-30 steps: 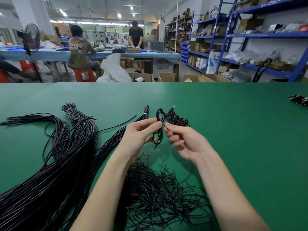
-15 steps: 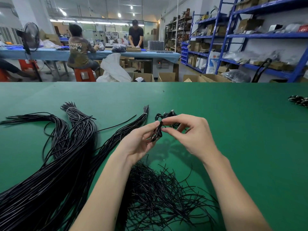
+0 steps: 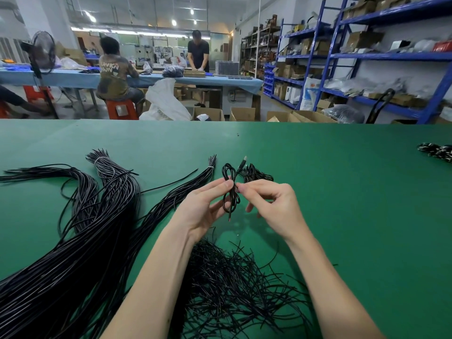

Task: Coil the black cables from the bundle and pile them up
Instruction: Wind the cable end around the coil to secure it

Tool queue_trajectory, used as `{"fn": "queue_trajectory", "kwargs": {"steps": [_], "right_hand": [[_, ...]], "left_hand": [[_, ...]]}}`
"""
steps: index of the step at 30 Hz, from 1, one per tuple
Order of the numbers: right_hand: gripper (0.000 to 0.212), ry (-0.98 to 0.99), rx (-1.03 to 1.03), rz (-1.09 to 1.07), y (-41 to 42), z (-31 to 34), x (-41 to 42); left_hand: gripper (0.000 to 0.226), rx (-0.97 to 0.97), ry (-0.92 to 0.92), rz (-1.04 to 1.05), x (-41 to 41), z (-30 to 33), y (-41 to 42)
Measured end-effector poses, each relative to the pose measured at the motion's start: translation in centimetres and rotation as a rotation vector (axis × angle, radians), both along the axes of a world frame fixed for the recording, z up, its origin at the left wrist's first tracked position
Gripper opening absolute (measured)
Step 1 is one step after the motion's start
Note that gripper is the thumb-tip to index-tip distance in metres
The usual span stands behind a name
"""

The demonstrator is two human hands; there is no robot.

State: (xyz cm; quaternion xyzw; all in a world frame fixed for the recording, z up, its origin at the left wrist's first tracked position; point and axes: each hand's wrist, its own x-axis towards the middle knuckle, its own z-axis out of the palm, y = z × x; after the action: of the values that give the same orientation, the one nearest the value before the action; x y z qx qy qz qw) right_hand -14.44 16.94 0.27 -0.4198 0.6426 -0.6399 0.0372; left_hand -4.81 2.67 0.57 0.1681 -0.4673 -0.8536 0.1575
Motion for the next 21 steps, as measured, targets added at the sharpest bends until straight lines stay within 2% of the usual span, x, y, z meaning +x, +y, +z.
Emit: {"fn": "queue_trajectory", "kwargs": {"steps": [5, 8, 10, 13, 17, 21], "right_hand": [[0.016, -0.255, -0.014, 0.061, -0.5, -0.8, 0.4], [0.016, -0.415, -0.103, 0.029, -1.2, -1.2, 0.6], [0.02, -0.454, -0.157, 0.007, -1.7, -1.5, 0.8], [0.022, -0.344, -0.124, -0.036, -2.0, -2.1, 1.0], [0.046, -0.226, -0.05, -0.093, -2.2, -2.8, 0.6], [0.056, -0.098, 0.054, -0.134, -2.1, -3.0, 0.7]], "left_hand": [[0.046, 0.0, 0.018, 0.091, -0.1, -0.2, 0.5], [0.025, -0.073, 0.032, 0.106, -0.4, -0.3, 1.2], [0.015, -0.101, 0.04, 0.093, -0.5, -0.3, 1.7], [0.021, -0.123, 0.015, 0.117, -0.6, -0.2, 1.8], [0.023, -0.165, -0.009, 0.171, -0.6, -0.4, 1.5], [0.018, -0.248, -0.052, 0.146, -0.6, -0.9, 1.6]]}}
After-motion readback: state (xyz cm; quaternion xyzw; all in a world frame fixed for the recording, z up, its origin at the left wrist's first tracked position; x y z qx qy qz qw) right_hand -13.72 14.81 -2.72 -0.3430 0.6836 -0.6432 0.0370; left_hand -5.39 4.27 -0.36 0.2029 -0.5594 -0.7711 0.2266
